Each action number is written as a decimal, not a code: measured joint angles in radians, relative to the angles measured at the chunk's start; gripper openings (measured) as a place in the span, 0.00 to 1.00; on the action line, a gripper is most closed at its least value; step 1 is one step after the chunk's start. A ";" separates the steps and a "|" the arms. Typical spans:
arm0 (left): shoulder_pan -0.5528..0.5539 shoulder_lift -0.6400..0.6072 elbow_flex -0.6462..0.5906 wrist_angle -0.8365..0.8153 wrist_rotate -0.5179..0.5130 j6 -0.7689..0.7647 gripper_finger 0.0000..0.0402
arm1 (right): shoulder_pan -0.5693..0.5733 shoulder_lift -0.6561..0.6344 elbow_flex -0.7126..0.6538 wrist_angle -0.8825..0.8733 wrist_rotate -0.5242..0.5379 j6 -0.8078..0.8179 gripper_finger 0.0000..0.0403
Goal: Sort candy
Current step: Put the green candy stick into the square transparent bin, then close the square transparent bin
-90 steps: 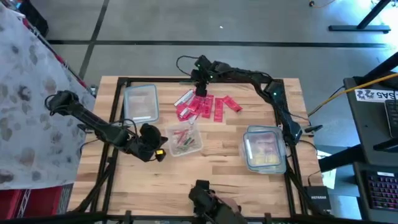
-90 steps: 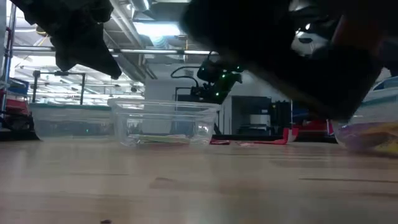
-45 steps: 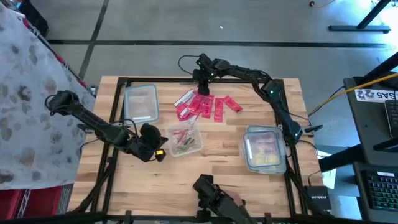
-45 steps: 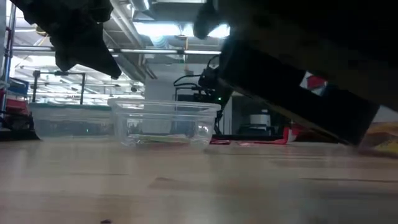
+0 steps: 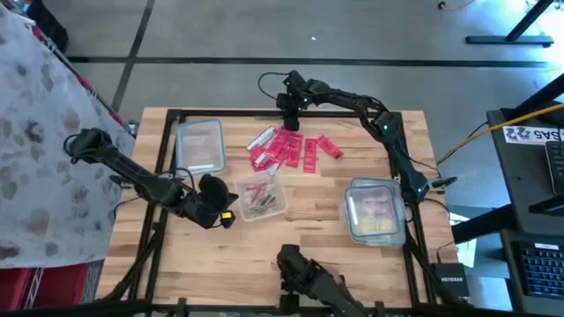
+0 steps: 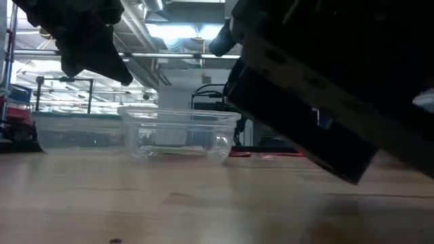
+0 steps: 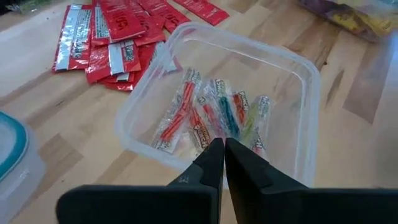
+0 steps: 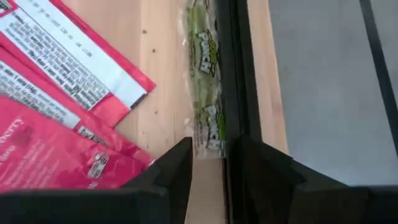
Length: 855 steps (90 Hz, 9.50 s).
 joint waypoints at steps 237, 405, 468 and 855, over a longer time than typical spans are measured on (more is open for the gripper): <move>0.049 0.000 0.000 0.049 0.047 -0.001 0.00 | 0.017 -0.023 -0.003 -0.265 0.309 -0.440 0.00; -0.001 -0.003 0.140 0.042 -0.075 0.266 0.00 | 0.591 -0.527 -0.665 0.366 -0.063 0.301 0.27; 0.164 -0.003 0.141 -0.201 -0.014 0.132 0.00 | 0.599 -1.222 -0.785 -0.169 0.506 0.262 0.39; -0.126 0.238 -0.015 0.022 -0.087 -0.409 0.00 | 1.472 -1.151 -1.181 -0.320 0.700 1.272 0.36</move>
